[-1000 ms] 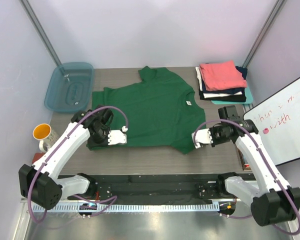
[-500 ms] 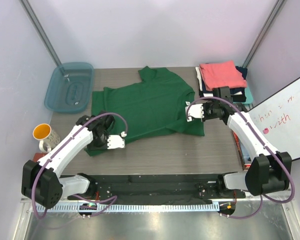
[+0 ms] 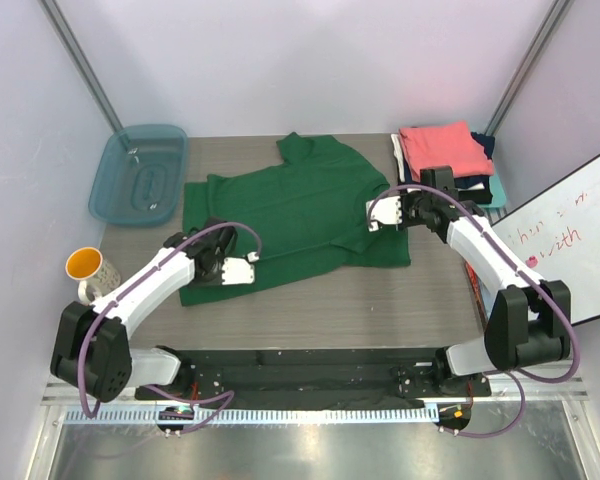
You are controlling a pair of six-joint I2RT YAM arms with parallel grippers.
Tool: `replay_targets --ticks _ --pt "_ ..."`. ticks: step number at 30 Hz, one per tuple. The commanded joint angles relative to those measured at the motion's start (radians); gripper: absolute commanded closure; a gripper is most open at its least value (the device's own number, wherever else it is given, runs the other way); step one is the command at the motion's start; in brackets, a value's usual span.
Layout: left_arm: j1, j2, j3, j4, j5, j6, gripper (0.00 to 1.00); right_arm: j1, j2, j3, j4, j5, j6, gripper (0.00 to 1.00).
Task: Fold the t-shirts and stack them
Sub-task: Fold the flattened tshirt in 1/3 of the way
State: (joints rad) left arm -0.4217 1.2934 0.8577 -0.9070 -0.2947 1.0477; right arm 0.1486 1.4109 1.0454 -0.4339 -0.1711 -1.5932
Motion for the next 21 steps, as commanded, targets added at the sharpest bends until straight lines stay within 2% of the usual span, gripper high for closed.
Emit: replay_targets --ticks 1,21 --pt "0.012 0.027 0.036 0.079 -0.04 0.037 1.0 0.005 0.034 0.039 0.144 -0.008 -0.002 0.99" --pt "0.061 0.121 0.095 0.192 -0.089 0.101 1.0 0.034 0.135 0.031 0.354 -0.011 -0.014 0.99"
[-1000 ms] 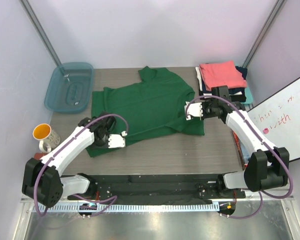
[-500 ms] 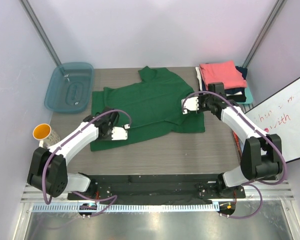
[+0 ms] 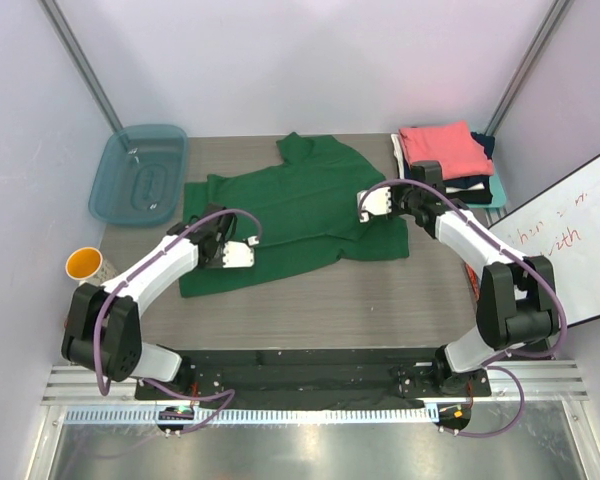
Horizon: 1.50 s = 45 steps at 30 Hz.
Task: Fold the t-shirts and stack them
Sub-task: Fold the flattened tshirt in 1/3 of the way
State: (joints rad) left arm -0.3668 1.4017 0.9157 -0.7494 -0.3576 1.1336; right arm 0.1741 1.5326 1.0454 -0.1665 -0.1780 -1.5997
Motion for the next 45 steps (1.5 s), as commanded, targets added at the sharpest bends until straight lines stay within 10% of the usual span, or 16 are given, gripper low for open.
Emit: replay_targets --ticks 1,16,20,24,29,36,45 --pt "0.008 0.016 0.037 0.044 -0.027 0.021 1.0 0.01 0.015 0.031 0.09 -0.005 -0.008 0.99" --pt "0.008 0.077 0.025 0.114 -0.09 -0.001 0.97 0.05 0.073 -0.094 0.467 0.098 0.004 0.89" --pt "0.009 0.131 0.02 0.157 -0.171 -0.021 0.67 0.074 0.115 -0.116 0.61 0.22 0.047 0.46" --pt "0.014 0.174 0.021 0.267 -0.288 -0.043 0.41 0.08 0.112 -0.111 0.642 0.291 0.106 0.36" --pt "0.031 0.137 0.051 0.253 -0.268 -0.046 0.37 0.076 -0.013 -0.058 0.323 0.289 0.146 0.38" --pt "0.031 -0.121 0.0 -0.101 0.118 0.149 0.37 0.047 -0.121 0.036 -0.489 0.085 0.031 0.44" --pt "0.029 -0.211 -0.078 -0.255 0.298 0.278 0.38 0.071 -0.075 0.013 -0.646 0.011 0.073 0.44"
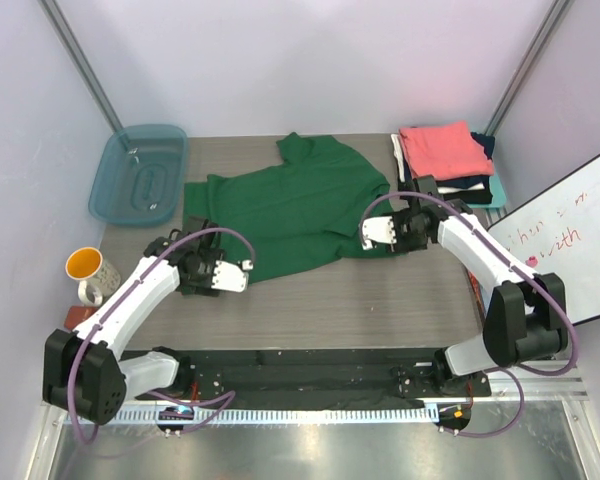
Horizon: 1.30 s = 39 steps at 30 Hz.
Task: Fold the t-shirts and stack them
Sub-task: Fold the flattened tshirt in 1/3 of the way
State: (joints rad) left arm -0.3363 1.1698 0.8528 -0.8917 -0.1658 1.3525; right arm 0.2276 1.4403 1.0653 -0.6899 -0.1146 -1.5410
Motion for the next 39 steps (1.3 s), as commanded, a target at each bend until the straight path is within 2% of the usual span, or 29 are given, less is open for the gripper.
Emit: replay_targets --ticks 1,8,18,31,33,34,37,39 --pt "-0.001 0.042 -0.017 -0.119 0.107 0.05 0.38 0.019 0.026 -0.02 -0.122 -0.053 0.016 0.44" --pt "-0.009 0.111 -0.057 -0.086 0.088 -0.023 0.43 0.024 0.068 -0.048 -0.045 -0.054 0.065 0.44" --pt "-0.013 0.182 -0.084 -0.016 0.074 -0.067 0.44 0.029 0.127 -0.064 0.092 -0.028 0.084 0.45" --pt "-0.015 0.267 -0.136 0.177 -0.015 -0.108 0.5 0.029 0.178 -0.033 0.139 -0.022 0.096 0.45" --pt "-0.015 0.29 -0.138 0.183 -0.021 -0.112 0.57 0.027 0.192 -0.033 0.15 -0.016 0.097 0.45" --pt "-0.015 0.3 -0.138 0.191 -0.026 -0.115 0.7 0.029 0.198 -0.034 0.151 -0.016 0.097 0.45" --pt "-0.015 0.336 -0.133 0.197 -0.034 -0.125 0.9 0.029 0.197 -0.031 0.145 -0.033 0.096 0.44" --pt "-0.015 0.362 -0.123 0.197 -0.032 -0.131 0.94 0.027 0.195 -0.033 0.133 -0.045 0.09 0.43"
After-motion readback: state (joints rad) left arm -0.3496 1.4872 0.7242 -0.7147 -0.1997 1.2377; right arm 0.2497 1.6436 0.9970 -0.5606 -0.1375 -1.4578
